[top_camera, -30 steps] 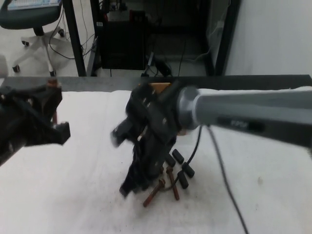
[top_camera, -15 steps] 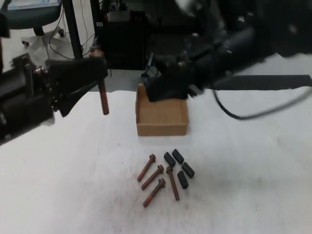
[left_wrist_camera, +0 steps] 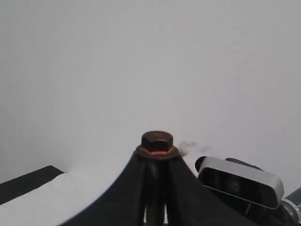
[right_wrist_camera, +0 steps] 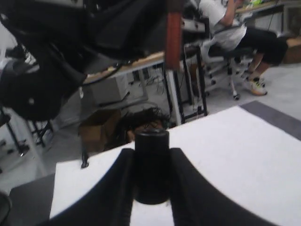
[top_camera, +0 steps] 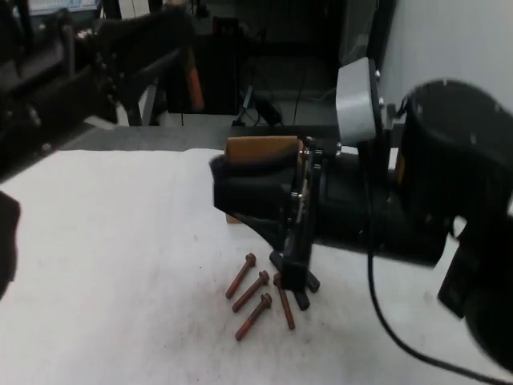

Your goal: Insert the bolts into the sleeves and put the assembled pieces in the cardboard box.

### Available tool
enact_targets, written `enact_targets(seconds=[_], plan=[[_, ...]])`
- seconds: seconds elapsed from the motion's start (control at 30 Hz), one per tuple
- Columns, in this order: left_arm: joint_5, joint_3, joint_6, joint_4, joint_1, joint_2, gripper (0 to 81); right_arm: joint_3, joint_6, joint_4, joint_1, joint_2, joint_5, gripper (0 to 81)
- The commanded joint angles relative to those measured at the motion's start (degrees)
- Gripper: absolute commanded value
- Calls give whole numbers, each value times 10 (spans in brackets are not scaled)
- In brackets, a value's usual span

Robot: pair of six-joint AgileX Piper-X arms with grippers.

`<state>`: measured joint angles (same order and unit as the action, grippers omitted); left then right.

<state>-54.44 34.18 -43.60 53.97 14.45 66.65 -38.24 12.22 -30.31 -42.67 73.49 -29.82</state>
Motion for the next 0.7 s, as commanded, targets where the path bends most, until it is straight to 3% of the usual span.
enact_targets(seconds=[0.0,0.67], plan=[[16,7,12,11,16,0,2,5,16,-54,-14,11,55,8],[10,7,89,7,23,0,2,5,16,-51,1,13,55,8]])
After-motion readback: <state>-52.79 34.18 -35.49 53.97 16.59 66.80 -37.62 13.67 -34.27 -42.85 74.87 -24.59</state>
